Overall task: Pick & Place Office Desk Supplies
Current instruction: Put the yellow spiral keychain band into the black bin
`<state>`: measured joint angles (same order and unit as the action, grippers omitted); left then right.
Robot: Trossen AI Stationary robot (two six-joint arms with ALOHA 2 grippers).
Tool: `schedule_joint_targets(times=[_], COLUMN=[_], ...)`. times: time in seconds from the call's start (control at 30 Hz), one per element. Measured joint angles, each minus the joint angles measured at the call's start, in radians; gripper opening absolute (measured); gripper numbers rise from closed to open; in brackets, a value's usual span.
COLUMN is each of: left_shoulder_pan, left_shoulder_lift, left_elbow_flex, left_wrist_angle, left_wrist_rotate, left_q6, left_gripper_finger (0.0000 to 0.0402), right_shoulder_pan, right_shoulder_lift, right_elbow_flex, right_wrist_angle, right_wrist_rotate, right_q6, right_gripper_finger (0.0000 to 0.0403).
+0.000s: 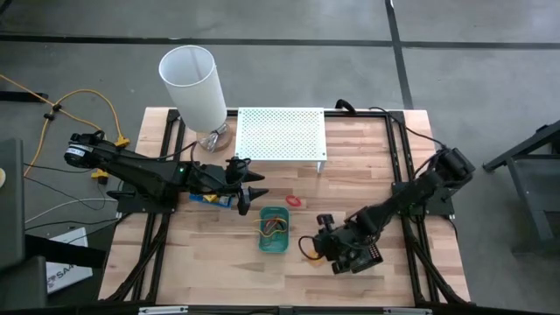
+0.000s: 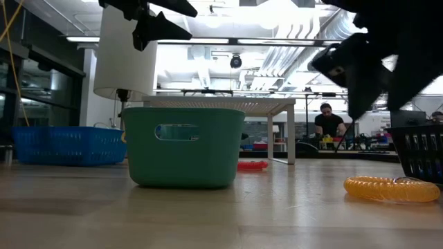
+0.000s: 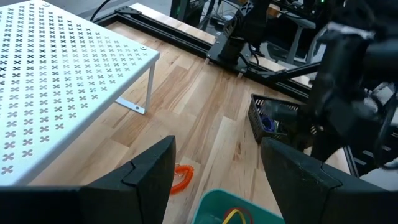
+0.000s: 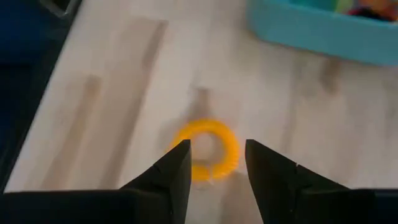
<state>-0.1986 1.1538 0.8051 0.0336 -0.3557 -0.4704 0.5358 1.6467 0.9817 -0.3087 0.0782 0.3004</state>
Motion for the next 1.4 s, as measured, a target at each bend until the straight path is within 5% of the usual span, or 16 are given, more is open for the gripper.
schedule_joint_targets(times=[0.37, 1.4], left_shoulder_pan=[0.000, 0.000], left_shoulder_lift=[0.000, 0.000], left_elbow_flex=[0.000, 0.000], left_wrist_angle=[0.005, 0.015], left_wrist_rotate=[0.000, 0.000], left_q6=[0.000, 0.000], left_gripper_finger=[0.0230, 0.0230], right_shoulder_pan=[0.061, 0.075], right_shoulder_lift=[0.110, 0.195], right_elbow_flex=[0.000, 0.001], right_wrist_angle=[0.128, 0.114], right_wrist_rotate=[0.003, 0.022], right_q6=[0.016, 0.071], right_gripper_finger=[0.0139, 0.0139])
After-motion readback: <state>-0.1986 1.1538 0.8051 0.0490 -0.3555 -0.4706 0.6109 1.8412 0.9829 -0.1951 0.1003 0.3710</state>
